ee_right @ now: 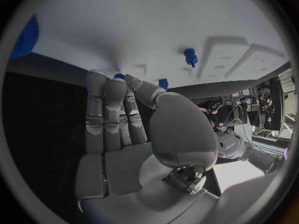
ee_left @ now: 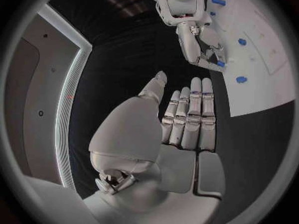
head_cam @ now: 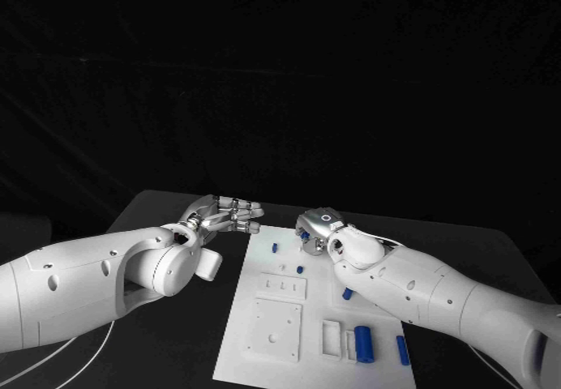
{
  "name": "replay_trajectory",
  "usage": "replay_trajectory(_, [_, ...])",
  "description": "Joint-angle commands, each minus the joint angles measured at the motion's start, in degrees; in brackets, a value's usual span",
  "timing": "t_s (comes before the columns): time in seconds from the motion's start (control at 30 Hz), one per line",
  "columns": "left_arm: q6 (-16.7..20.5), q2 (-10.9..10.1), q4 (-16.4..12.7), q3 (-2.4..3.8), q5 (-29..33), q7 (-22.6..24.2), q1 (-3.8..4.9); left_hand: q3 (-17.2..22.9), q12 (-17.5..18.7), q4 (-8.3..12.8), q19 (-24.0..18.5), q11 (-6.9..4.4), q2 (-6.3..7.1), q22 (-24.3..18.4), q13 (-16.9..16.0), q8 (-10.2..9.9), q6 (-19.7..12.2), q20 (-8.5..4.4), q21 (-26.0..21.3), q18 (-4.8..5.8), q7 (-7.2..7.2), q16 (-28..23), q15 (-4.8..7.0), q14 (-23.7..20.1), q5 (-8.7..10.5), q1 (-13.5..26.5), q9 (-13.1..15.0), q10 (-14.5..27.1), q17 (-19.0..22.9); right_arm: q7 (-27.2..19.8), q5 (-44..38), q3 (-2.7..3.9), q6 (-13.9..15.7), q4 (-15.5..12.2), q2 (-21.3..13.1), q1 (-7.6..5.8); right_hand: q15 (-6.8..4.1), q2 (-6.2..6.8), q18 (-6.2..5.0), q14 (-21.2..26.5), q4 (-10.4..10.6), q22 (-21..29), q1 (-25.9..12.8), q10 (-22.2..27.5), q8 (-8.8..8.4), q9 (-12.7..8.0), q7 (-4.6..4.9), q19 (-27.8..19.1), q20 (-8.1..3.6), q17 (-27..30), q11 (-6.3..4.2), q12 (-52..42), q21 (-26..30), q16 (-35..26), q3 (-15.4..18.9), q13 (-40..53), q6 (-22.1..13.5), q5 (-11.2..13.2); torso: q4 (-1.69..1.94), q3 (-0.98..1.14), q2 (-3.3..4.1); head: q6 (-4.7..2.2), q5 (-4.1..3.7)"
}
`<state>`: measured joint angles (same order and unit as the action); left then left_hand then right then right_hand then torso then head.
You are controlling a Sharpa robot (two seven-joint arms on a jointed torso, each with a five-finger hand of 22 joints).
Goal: Assemble the parts on the task board
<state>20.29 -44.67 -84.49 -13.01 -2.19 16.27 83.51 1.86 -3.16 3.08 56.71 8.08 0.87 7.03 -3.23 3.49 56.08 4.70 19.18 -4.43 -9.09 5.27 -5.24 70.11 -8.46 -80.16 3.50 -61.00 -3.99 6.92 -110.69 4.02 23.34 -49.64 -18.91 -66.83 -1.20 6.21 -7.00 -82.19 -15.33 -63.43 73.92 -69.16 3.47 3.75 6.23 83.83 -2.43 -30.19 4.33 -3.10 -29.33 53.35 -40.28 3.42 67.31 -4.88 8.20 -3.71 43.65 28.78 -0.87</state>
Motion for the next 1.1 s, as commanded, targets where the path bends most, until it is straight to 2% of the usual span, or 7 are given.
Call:
replay_trajectory(0.03, [-0.8, 0.1, -0.2, 0.06, -0.3, 0.2, 0.24, -0.4, -0.3, -0.1, 0.0, 0.15, -0.28, -0.1, -0.1, 0.0, -0.4, 0.18, 0.2, 0.24, 0.05, -0.3, -0.54, 0.0, 0.37, 0.1, 0.1, 0.4, 0.0, -1.2, 0.6, -0.21, -2.4, 0.1, -0.1, 0.29, 0.33, 0.63, -1.16, -0.1, 0.1, -0.2, -0.1, -0.1, 0.14, 0.0, -0.11, 0.2, 0.21, 0.1, -0.09, -0.2, 0.2, -0.1, -0.3, -0.1, -0.1, 0.3, -0.07, -0.02, 0.00, 0.09, -0.02])
replay_trajectory(0.27, [-0.8, 0.1, -0.1, 0.06, -0.4, 0.2, 0.28, -0.4, -0.3, -0.2, 0.0, 0.17, -0.21, -0.2, -0.1, 0.1, -0.2, 0.19, 0.3, 0.23, 0.07, -0.3, -0.55, 0.0, 0.51, 0.1, 0.1, 0.5, 0.0, -1.4, 0.9, -0.25, -2.2, -0.1, -0.1, 0.29, 0.22, 0.47, -1.13, 0.0, 0.2, -0.5, -0.1, -0.6, 0.11, 0.0, -0.14, 0.3, 0.10, 0.2, -0.24, -0.2, 0.5, 0.0, -0.1, -0.1, 0.3, 0.4, 0.04, -0.05, 0.03, 0.06, -0.03])
replay_trajectory(0.57, [-0.7, 0.1, -0.2, 0.06, -0.4, 0.1, 0.31, -0.4, -0.3, -0.2, 0.0, 0.17, -0.21, -0.2, -0.1, 0.1, -0.2, 0.19, 0.3, 0.23, 0.07, -0.3, -0.55, 0.0, 0.51, 0.1, 0.1, 0.5, 0.0, -1.7, 2.0, -0.27, -2.9, -0.5, -0.5, 0.29, 0.38, 0.87, -1.12, 0.0, 0.2, -0.6, -0.6, 0.3, 0.09, -0.1, 0.01, 0.4, 0.25, 0.5, -0.02, -0.2, 1.4, -0.1, 1.2, -0.1, -0.4, -0.1, -0.04, -0.13, 0.02, 0.36, 0.15])
replay_trajectory(0.63, [-0.7, 0.0, -0.2, 0.06, -0.4, 0.1, 0.32, -0.4, -0.3, -0.2, 0.0, 0.17, -0.21, -0.2, -0.1, 0.1, -0.2, 0.19, 0.3, 0.23, 0.07, -0.3, -0.55, 0.0, 0.51, 0.1, 0.1, 0.5, 0.0, -1.7, 2.4, -0.27, -2.5, -0.6, -0.6, 0.29, 0.45, 1.44, -1.19, 0.0, 0.5, -0.3, -1.3, 1.2, 0.06, -0.2, 0.09, 0.4, 0.29, 0.6, 0.16, -0.2, 2.1, -0.2, 2.5, -0.1, -1.8, -0.9, -0.06, -0.14, 0.02, 0.38, 0.18])
replay_trajectory(0.8, [-0.7, 0.0, -0.1, 0.05, -0.5, 0.1, 0.36, -0.4, -0.3, -0.2, 0.0, 0.17, -0.21, -0.2, -0.1, 0.1, -0.2, 0.19, 0.3, 0.23, 0.07, -0.3, -0.55, 0.0, 0.51, 0.1, 0.1, 0.5, 0.0, -2.0, 3.4, -0.27, -0.5, -0.9, -1.1, 0.29, 0.69, 1.78, -2.04, 0.1, 0.6, 1.1, -1.1, 4.9, 0.15, -0.1, -0.78, 1.0, 0.53, 0.8, 0.84, -0.2, 4.6, -0.6, 5.2, -0.1, -4.1, 0.1, -0.02, -0.16, 0.04, 0.42, 0.23])
replay_trajectory(1.1, [-0.7, -0.1, 0.0, 0.05, -0.5, 0.1, 0.37, -0.4, -0.3, -0.3, 0.0, 0.20, -0.14, -0.4, -0.1, 0.0, -0.2, 0.20, 0.3, 0.23, 0.06, -0.3, -0.56, 0.0, 0.56, 0.0, 0.1, 0.7, 0.0, -2.1, 4.1, -0.28, 1.3, -1.6, -1.6, 0.29, 0.72, 1.82, -2.31, 0.1, 0.3, 1.5, -0.8, 5.1, 0.07, -0.2, -0.83, 1.5, 0.66, 0.8, 1.01, -0.2, 5.6, -0.6, 5.4, -0.1, -4.4, 0.3, 0.01, -0.16, 0.05, 0.37, 0.16])
